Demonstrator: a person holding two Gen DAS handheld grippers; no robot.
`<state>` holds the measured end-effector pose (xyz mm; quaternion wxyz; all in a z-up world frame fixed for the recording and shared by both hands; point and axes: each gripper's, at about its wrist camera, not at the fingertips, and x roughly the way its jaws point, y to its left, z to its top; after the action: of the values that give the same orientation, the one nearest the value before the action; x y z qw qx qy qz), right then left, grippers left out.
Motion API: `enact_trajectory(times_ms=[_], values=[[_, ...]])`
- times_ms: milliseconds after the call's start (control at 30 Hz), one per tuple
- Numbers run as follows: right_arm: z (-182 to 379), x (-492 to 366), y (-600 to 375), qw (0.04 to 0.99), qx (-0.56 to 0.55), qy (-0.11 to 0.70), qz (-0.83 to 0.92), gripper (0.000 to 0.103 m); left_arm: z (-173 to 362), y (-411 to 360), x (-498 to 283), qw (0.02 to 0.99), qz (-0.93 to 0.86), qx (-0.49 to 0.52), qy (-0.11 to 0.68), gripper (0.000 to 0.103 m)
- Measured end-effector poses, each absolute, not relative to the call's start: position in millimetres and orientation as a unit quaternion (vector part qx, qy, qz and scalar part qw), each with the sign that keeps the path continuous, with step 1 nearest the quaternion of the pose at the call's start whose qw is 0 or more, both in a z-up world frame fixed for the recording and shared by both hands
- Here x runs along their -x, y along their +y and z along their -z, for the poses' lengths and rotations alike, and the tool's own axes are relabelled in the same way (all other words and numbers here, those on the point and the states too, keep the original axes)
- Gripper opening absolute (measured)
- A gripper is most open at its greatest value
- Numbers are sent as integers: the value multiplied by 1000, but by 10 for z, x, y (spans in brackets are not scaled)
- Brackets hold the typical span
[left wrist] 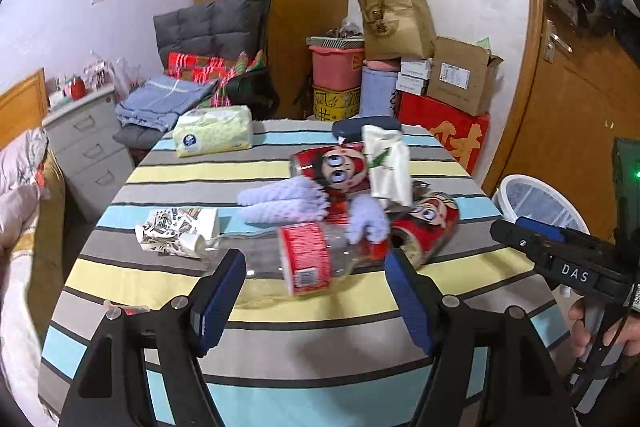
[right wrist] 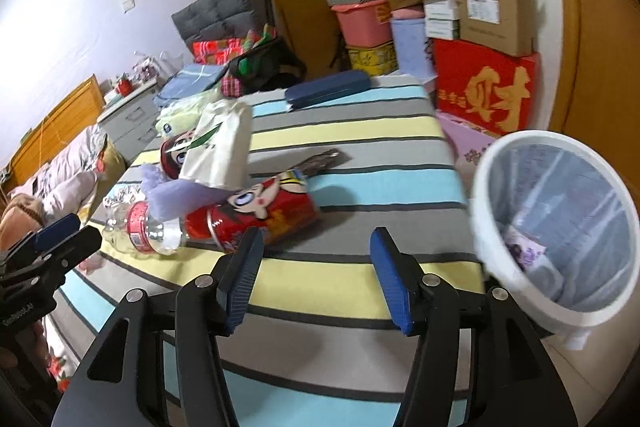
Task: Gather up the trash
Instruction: 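Move both grippers back over the table toward the red cans, then grasp the red cartoon can with the right gripper while the left gripper grasps the Coca-Cola bottle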
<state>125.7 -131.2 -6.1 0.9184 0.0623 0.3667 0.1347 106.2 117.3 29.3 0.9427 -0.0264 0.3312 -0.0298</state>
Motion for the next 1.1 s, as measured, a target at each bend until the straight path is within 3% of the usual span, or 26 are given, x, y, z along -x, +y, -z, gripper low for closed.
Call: enact_trajectory(times_ms=[700,1100], values=[[201,-1734,-917,891,-97,431,-104,65,-22,1579,-1778,917,75,16,391,72],[245,-1679,-862,879,-14,467,-97,68,79,1383,-1627,904,110,11,413,74]])
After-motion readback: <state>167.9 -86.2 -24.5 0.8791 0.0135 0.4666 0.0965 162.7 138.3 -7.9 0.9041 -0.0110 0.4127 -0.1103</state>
